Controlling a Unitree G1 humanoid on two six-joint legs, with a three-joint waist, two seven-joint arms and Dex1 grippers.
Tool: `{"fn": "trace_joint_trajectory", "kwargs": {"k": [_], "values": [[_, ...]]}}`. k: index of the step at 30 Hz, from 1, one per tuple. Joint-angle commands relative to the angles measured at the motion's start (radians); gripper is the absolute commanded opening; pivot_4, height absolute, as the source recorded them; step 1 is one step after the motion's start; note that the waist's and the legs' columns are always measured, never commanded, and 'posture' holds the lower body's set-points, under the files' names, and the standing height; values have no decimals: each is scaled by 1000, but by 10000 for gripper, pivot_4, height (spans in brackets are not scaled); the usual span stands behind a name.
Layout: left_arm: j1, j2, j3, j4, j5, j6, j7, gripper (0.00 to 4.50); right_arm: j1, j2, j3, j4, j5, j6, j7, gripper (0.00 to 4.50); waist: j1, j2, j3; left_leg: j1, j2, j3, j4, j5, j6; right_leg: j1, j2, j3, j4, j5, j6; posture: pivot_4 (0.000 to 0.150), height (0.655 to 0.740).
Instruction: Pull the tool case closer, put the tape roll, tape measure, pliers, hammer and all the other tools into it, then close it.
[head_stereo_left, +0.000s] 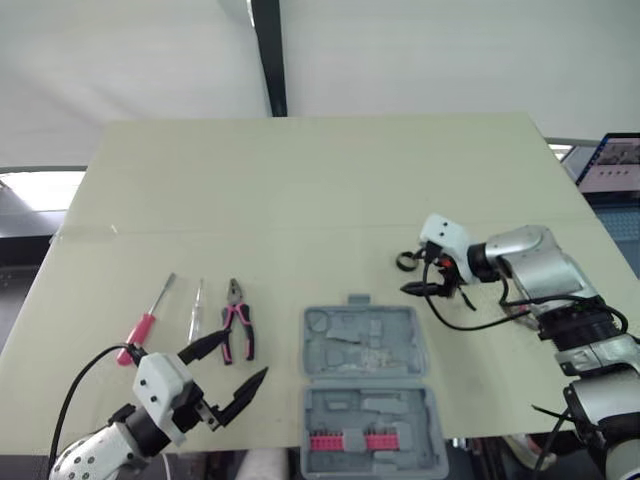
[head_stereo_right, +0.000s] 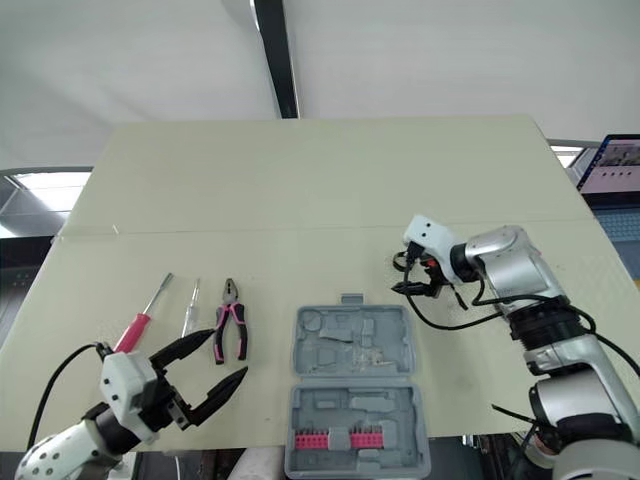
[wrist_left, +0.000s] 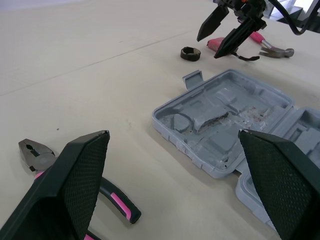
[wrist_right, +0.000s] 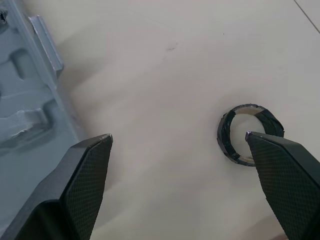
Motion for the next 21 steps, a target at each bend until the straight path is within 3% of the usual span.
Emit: {"fn": "trace_joint_trajectory", "kwargs": {"k": [1,21], "values": [[20,-3,-13,-28,12,-18,9,44225,-20,12,-8,21,-16,-32,-10,45000,0,0,0,0,0,0,0,0,0,0,0,0,0,0,0,1500,7400],[36,-1,-27,-46,27,-14,47,44225,-144,150,22,367,-153,-214,-66,45000,-22,0,0,0,1,1,-1,0,0,-1,1,1,0,0,0,1500,7400]]}}
